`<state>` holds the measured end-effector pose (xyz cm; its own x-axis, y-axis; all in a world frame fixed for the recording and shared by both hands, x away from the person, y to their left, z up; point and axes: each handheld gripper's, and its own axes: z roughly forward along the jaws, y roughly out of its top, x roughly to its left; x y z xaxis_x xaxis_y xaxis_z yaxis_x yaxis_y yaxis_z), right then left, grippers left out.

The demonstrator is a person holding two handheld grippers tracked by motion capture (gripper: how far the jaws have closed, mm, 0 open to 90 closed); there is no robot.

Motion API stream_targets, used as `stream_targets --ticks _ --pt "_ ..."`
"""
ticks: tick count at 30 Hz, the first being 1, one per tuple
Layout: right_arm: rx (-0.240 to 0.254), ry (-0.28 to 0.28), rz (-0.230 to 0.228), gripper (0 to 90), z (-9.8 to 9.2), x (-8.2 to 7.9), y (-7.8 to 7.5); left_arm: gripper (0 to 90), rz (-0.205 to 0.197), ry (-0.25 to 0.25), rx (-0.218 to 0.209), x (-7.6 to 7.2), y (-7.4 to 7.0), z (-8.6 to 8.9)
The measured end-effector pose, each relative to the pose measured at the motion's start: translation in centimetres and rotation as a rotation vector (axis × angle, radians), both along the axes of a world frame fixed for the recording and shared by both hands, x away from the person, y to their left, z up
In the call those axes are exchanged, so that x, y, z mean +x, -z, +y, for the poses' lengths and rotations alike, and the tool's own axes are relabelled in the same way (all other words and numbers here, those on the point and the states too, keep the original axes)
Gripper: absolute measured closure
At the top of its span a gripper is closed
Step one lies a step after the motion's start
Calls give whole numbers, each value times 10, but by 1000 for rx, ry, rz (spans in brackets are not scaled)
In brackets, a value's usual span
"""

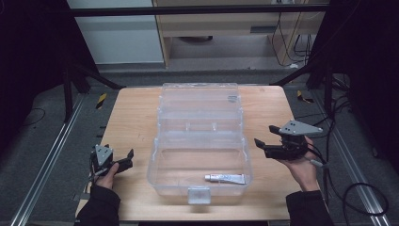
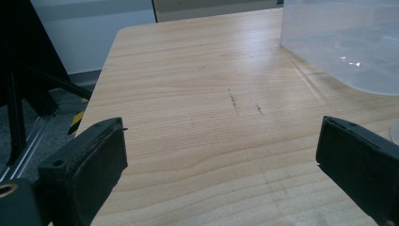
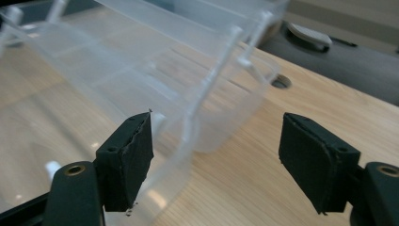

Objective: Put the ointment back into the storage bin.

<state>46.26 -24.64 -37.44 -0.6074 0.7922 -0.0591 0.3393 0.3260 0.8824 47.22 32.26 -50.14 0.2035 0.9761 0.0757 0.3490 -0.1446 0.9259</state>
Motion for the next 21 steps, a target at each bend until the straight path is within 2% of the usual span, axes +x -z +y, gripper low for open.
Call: stream_targets --ticks 2,5,6,7,12,15,21 --pt "-5 49 -1 239 -7 2 4 18 -1 0 0 0 0 0" --pt "14 109 -6 225 -17 5 11 18 -1 1 -1 0 0 0" --pt "14 109 -6 225 -17 5 11 18 -1 1 -1 0 0 0" --pt "21 155 12 212 -25 8 20 18 0 2 -3 0 0 1" --pt "17 201 62 227 -37 13 40 18 0 1 -7 0 0 1" --pt "-7 237 96 221 -43 18 53 18 0 0 -12 0 0 1" --pt "-23 286 142 215 -50 23 71 18 1 1 -13 0 0 1"
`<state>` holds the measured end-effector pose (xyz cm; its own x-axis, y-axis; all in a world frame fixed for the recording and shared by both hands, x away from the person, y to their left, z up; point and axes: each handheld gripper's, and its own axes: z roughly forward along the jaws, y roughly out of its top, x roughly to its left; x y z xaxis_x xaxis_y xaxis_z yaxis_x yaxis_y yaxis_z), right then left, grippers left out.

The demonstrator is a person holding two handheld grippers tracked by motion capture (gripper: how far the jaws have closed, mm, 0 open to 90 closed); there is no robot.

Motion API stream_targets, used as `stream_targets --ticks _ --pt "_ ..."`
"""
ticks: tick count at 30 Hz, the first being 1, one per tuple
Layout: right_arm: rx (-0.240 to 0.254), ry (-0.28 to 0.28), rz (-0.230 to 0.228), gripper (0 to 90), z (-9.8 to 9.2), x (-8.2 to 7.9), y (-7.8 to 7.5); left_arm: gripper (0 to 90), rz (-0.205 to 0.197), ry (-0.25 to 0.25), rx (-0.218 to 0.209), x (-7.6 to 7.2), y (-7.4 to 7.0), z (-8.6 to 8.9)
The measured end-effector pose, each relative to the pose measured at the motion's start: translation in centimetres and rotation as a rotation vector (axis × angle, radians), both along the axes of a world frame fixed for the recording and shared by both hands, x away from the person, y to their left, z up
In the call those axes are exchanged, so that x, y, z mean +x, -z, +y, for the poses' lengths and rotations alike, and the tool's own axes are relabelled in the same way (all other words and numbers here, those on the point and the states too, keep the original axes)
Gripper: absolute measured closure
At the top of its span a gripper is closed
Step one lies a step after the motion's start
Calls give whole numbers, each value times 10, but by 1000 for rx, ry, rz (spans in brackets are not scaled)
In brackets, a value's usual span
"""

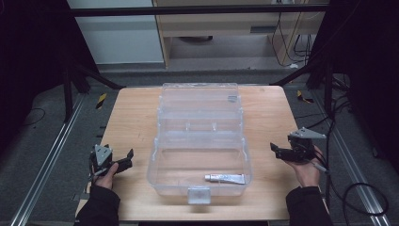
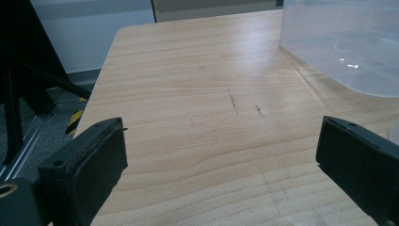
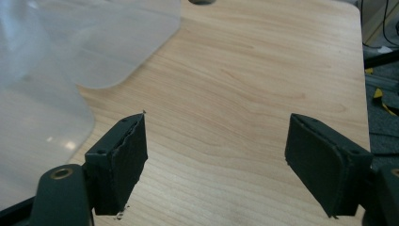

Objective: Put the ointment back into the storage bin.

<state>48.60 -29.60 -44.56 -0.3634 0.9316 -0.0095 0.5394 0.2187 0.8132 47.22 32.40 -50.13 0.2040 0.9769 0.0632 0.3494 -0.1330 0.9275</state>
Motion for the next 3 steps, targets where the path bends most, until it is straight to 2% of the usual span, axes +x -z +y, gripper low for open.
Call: stream_targets --ticks 3 --pt "-17 8 17 214 -1 2 7 18 0 0 1 0 0 0"
